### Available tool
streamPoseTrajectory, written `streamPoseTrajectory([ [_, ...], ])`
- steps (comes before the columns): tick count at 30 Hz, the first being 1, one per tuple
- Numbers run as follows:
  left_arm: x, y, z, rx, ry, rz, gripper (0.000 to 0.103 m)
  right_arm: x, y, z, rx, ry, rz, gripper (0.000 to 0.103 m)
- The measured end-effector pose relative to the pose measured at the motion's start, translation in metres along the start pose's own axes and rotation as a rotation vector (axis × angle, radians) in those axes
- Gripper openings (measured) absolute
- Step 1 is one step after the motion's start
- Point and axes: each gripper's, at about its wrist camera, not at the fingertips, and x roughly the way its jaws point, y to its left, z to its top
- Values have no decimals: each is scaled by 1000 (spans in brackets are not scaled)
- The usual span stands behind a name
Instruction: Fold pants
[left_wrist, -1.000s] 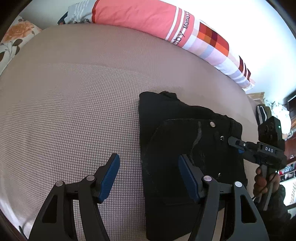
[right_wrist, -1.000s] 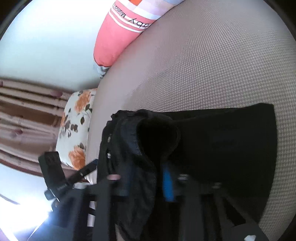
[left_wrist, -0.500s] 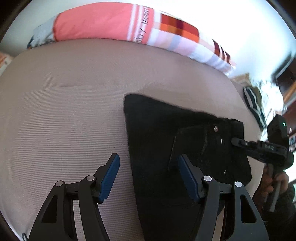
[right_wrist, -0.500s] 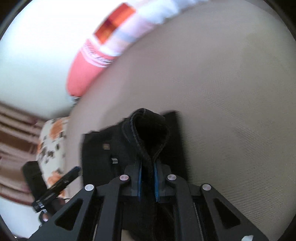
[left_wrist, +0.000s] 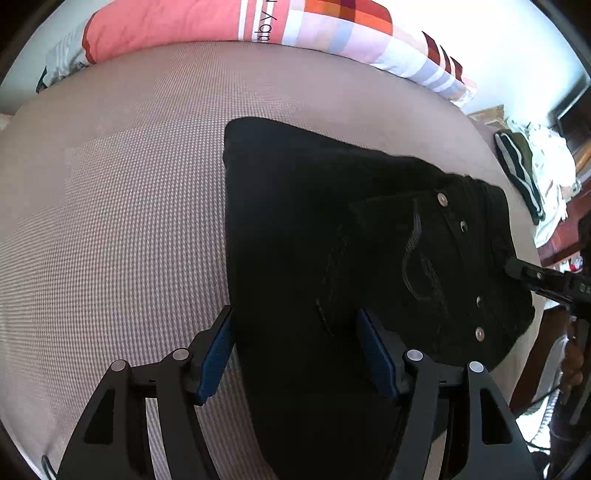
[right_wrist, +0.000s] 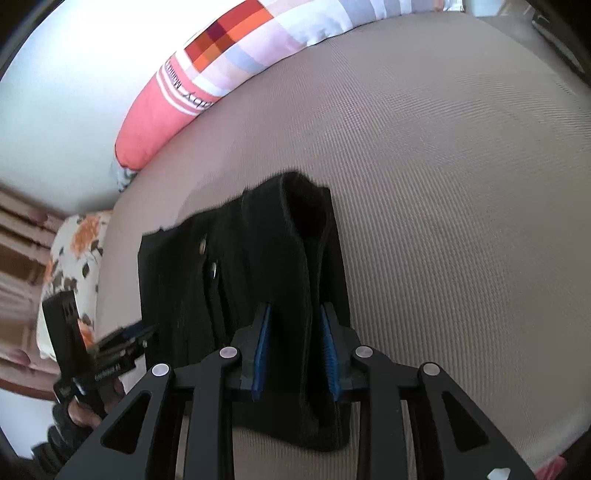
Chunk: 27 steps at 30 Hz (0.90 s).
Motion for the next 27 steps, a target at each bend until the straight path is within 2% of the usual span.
streamPoseTrajectory([
  [9, -11, -10, -18, 13, -21, 56, 67, -19, 13, -31, -42, -4, -19, 25],
  [22, -23, -15, -37, 43, -43, 99, 67, -18, 8, -37, -26, -4, -10, 24],
  [27, -24, -17, -41, 50, -48, 106, 67, -21, 15, -42, -71, -4, -31, 24],
])
